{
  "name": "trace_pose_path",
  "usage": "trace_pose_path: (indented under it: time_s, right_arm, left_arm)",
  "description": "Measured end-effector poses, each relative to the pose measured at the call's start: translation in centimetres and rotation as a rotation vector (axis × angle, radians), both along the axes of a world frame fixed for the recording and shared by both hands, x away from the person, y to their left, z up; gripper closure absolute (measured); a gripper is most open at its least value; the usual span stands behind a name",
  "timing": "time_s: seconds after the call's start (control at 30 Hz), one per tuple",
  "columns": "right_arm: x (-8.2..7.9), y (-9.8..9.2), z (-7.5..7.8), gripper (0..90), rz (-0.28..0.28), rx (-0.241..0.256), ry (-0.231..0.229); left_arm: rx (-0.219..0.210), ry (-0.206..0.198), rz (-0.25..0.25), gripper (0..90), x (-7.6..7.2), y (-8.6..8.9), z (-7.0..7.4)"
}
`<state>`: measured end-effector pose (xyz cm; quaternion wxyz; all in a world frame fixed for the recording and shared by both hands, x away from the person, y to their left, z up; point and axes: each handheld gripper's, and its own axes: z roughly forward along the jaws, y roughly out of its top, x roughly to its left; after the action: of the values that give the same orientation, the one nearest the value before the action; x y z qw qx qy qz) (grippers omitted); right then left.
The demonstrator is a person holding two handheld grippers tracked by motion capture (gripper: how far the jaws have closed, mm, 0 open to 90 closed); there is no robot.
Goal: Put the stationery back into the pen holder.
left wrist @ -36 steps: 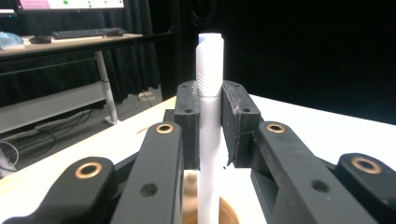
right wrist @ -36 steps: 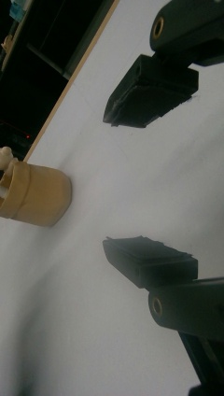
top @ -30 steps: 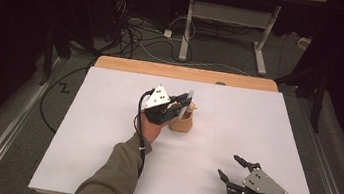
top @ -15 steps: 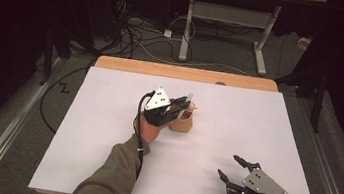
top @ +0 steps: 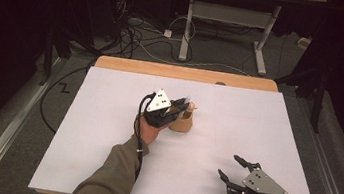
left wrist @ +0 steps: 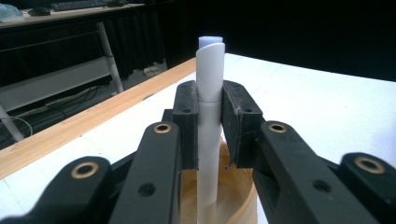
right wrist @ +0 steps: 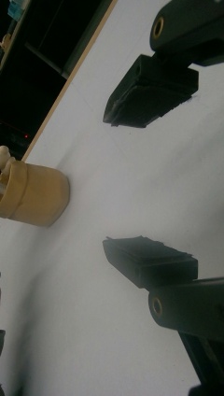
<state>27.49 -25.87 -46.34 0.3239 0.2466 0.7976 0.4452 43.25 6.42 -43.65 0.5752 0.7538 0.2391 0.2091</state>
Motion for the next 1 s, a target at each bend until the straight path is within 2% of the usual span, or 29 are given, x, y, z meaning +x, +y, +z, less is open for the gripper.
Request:
trace_pose_path:
  time_s: [0.33, 0.67, 1.0]
  right_arm:
    - [0.0, 0.0, 0.0, 33.5, 0.0, -0.002, -0.001]
    - [0.0, 0.0, 0.0, 33.5, -0.001, 0.0, 0.001]
    - [0.0, 0.1, 0.0, 33.5, -0.002, -0.002, 0.001]
  left_arm:
    - [0.02, -0.008, 0.001, 66.7, -0.1, -0.2, 0.2]
    - [0.058, -0.035, 0.009, 59.7, -0.4, -0.4, 0.7]
    - [0.08, -0.048, 0.006, 40.1, -0.9, -0.5, 1.5]
